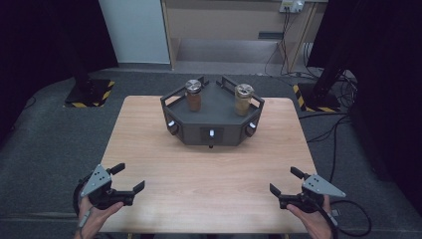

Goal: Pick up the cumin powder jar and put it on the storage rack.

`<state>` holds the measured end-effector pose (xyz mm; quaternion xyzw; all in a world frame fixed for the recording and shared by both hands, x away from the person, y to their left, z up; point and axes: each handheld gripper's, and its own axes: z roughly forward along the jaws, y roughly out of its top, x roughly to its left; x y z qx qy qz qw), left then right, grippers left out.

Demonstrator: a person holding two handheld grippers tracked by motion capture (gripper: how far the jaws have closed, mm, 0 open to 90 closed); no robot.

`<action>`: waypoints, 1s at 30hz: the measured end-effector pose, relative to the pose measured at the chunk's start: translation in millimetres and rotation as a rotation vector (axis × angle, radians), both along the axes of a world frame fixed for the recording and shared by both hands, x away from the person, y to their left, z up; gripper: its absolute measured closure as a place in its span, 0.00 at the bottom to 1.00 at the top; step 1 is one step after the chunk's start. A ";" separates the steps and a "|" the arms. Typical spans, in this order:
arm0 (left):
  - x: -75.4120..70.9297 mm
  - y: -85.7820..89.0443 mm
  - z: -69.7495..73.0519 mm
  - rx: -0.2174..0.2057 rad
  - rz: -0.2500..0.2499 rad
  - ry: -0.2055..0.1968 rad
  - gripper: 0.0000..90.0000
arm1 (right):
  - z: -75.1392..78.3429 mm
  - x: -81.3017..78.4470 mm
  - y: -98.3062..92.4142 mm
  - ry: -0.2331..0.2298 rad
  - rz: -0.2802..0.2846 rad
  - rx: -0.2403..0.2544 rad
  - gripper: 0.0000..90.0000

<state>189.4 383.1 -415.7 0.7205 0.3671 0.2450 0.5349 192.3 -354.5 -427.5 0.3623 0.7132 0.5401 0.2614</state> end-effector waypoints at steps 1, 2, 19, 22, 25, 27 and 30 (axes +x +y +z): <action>0.0 0.0 0.0 0.000 0.000 0.000 0.02 | 0.0 0.0 0.0 0.000 0.000 0.000 0.04; -0.1 0.0 0.1 0.001 -0.001 0.001 0.02 | -0.2 0.1 -0.2 -0.001 0.000 0.001 0.04; -1.1 0.1 0.1 0.002 -0.003 0.000 0.02 | -0.2 -0.2 -0.6 0.006 0.001 0.002 0.04; -0.9 0.1 0.1 0.002 -0.003 0.001 0.02 | -0.2 -0.2 -0.8 0.007 0.001 0.003 0.04; -0.8 0.1 0.1 0.002 -0.005 0.001 0.02 | -0.2 -0.2 -0.9 0.007 0.002 0.003 0.04; -0.8 0.0 0.1 0.003 -0.005 0.002 0.02 | -0.2 -0.1 -0.8 0.007 0.003 0.002 0.04; -0.7 0.1 0.1 0.004 -0.007 0.002 0.02 | -0.1 0.0 -0.7 0.008 0.004 0.001 0.04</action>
